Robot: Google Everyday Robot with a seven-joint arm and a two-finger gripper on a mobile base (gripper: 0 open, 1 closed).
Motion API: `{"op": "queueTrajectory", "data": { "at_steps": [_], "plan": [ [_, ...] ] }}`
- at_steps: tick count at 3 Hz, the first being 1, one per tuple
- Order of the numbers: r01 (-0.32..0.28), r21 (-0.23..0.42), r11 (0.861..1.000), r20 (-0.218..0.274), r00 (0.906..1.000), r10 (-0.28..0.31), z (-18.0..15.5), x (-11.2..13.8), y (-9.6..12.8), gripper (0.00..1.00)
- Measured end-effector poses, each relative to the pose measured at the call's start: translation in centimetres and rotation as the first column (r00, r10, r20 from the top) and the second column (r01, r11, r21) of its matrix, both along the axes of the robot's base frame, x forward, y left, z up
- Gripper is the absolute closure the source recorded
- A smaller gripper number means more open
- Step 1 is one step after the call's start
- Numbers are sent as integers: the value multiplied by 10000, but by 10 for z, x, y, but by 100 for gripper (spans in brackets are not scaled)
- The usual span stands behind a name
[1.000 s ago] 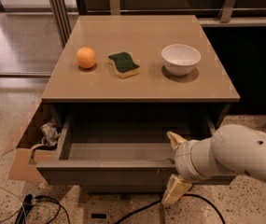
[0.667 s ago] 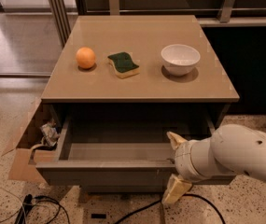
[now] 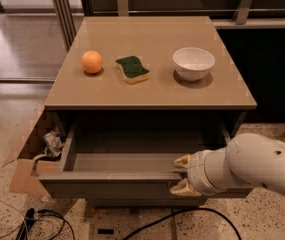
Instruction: Open top drawer
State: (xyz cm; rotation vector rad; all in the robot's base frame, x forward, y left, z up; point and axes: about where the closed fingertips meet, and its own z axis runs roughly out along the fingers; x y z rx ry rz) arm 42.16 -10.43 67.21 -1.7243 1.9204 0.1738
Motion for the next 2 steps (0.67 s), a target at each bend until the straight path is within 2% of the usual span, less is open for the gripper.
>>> {"op": "queueTrajectory", "data": {
  "at_steps": [1, 2],
  "plan": [
    [0, 0, 10000, 0, 10000, 0, 0, 0, 0, 73],
    [-29, 33, 10000, 49, 10000, 29, 8, -14, -4, 96]
  ]
}}
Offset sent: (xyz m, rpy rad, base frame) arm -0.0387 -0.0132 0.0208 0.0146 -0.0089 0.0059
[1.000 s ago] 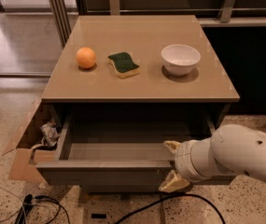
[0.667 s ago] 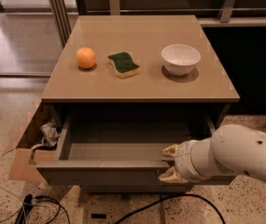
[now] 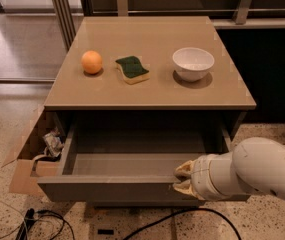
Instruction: Open top drawer
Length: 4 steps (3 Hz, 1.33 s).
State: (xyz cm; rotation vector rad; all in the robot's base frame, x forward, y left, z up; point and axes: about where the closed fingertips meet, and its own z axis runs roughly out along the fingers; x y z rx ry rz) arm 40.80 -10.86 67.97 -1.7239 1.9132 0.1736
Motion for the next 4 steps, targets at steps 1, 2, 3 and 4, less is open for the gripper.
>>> {"op": "queueTrajectory", "data": {
  "at_steps": [1, 2, 3, 4],
  "plan": [
    [113, 38, 9999, 16, 9999, -113, 2, -11, -6, 100],
    [113, 38, 9999, 16, 9999, -113, 2, -11, -5, 99],
    [113, 38, 9999, 16, 9999, -113, 2, -11, -5, 77],
    [113, 38, 9999, 16, 9999, -113, 2, -11, -5, 54]
  ]
}}
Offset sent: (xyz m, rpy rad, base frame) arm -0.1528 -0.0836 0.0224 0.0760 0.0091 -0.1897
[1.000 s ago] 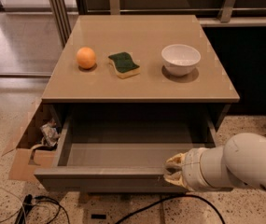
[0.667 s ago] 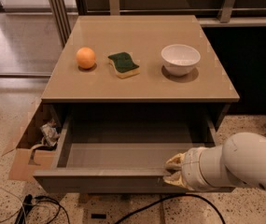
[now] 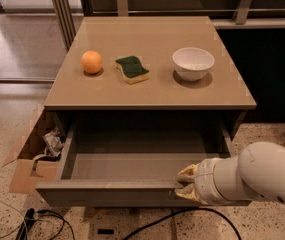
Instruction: Open top drawer
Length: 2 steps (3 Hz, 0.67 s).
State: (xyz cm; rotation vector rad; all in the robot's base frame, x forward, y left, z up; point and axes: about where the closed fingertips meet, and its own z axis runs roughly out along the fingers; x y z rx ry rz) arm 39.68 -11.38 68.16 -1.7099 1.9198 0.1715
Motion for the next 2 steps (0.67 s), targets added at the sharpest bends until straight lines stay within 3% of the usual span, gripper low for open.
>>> {"op": "queueTrajectory", "data": {
  "at_steps": [2],
  "plan": [
    [0, 0, 10000, 0, 10000, 0, 0, 0, 0, 7]
  ]
}}
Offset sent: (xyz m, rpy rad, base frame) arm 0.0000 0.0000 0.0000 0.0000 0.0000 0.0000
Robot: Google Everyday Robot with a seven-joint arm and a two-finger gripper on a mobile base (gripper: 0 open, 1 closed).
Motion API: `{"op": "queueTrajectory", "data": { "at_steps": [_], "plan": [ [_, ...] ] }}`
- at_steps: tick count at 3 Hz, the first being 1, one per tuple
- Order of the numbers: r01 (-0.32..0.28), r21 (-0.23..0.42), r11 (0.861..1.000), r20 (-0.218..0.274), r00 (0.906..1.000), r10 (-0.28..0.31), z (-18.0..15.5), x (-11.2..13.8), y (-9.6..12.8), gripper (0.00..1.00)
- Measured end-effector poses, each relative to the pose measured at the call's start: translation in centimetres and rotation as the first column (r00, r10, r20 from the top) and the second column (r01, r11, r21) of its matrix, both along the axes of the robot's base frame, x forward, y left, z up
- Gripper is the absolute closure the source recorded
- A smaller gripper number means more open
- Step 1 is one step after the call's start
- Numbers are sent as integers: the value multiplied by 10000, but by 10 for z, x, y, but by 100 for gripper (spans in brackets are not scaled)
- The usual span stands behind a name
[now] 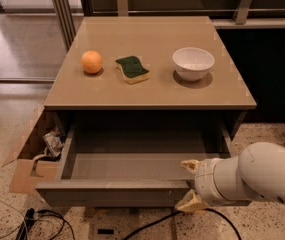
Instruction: Open top drawer
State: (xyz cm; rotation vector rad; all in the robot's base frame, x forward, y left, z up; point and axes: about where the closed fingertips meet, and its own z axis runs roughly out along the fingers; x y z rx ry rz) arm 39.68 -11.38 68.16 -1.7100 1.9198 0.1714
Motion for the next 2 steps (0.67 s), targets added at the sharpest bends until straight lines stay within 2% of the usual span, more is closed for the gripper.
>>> {"op": "queueTrajectory", "data": {
  "at_steps": [1, 2],
  "plan": [
    [0, 0, 10000, 0, 10000, 0, 0, 0, 0, 0],
    [0, -1, 10000, 1, 10000, 0, 0, 0, 0, 0]
  ]
}}
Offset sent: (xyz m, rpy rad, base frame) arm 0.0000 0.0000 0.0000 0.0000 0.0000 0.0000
